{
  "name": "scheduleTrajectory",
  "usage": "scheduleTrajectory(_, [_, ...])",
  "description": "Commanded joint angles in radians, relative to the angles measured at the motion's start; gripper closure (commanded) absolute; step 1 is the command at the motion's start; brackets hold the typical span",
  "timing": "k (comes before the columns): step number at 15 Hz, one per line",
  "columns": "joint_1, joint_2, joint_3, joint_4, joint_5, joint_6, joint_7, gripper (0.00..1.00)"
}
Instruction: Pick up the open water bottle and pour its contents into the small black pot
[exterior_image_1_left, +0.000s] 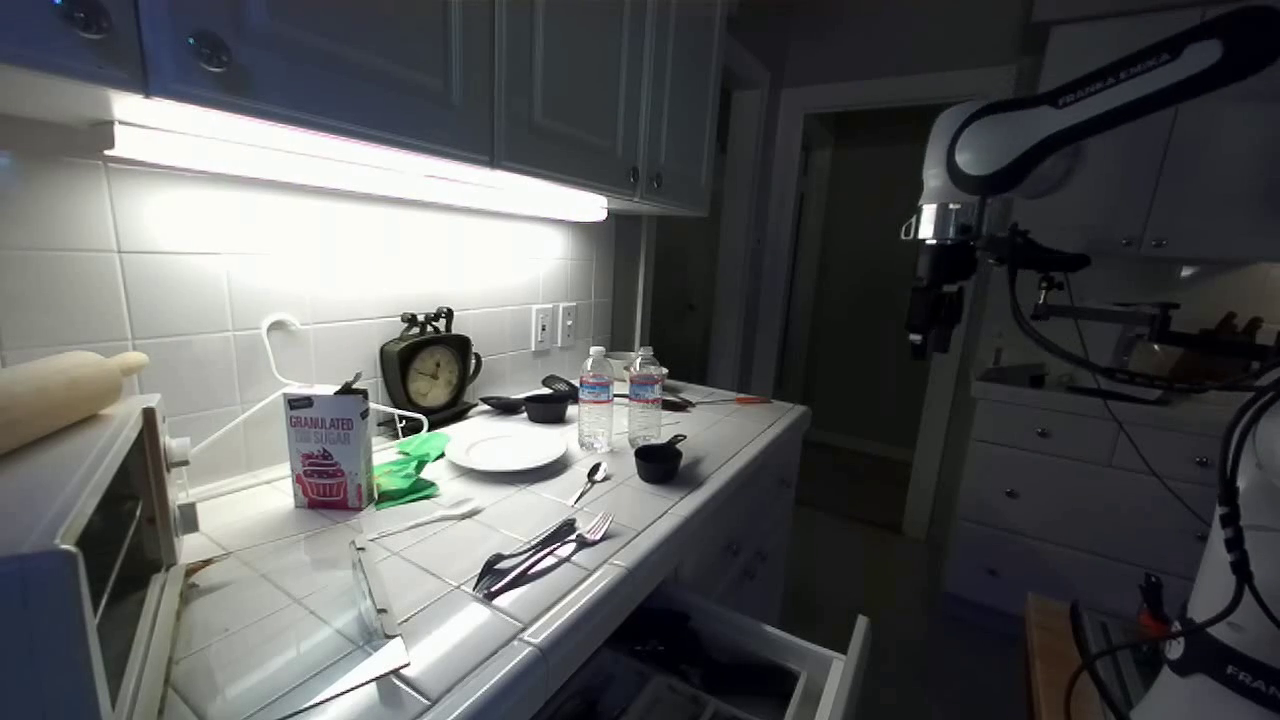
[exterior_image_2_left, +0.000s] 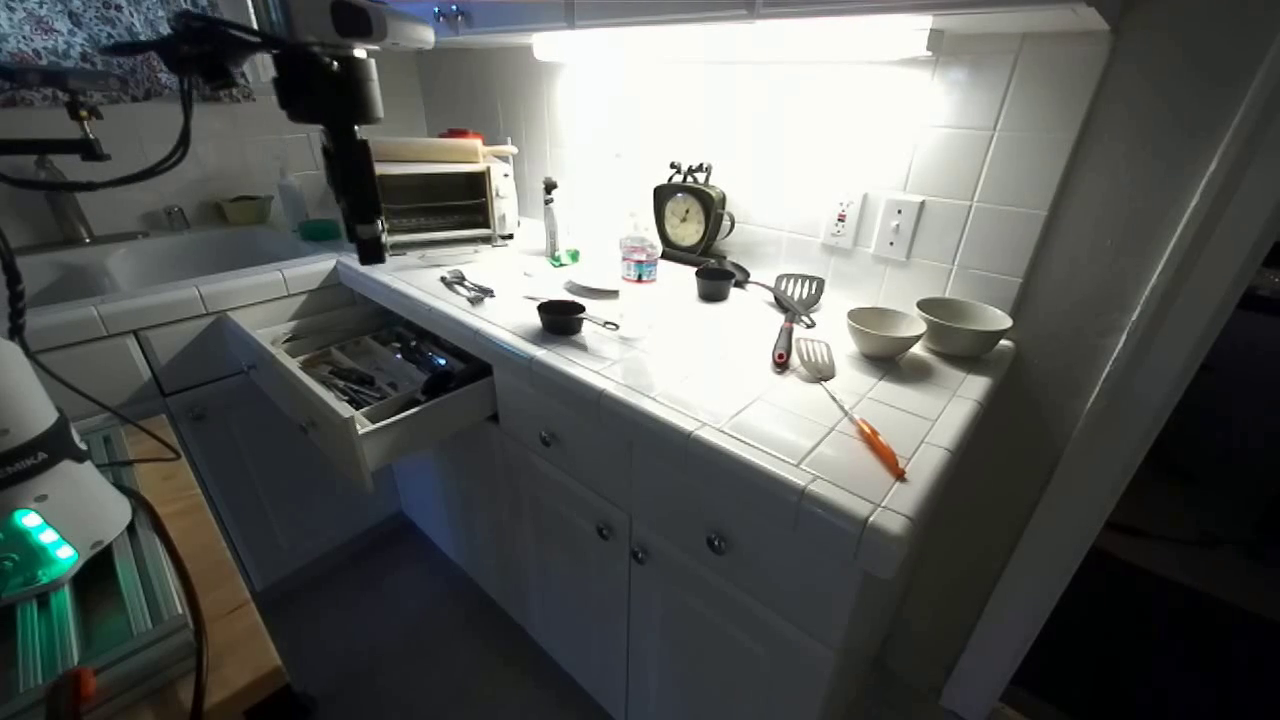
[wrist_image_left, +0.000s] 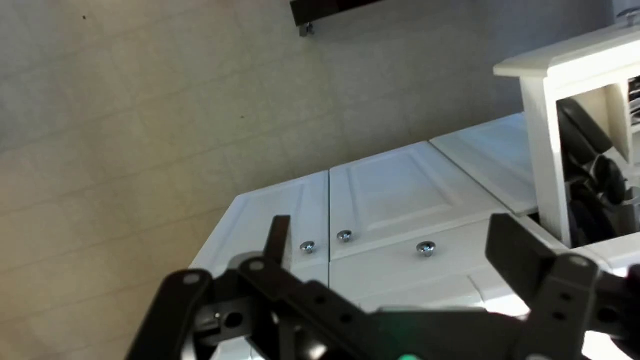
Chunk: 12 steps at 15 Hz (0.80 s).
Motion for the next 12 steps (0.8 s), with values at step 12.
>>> scheduleTrajectory(12, [-0.026, 0.217, 0.000, 0.104, 0.023, 0.153, -0.125, 0.00])
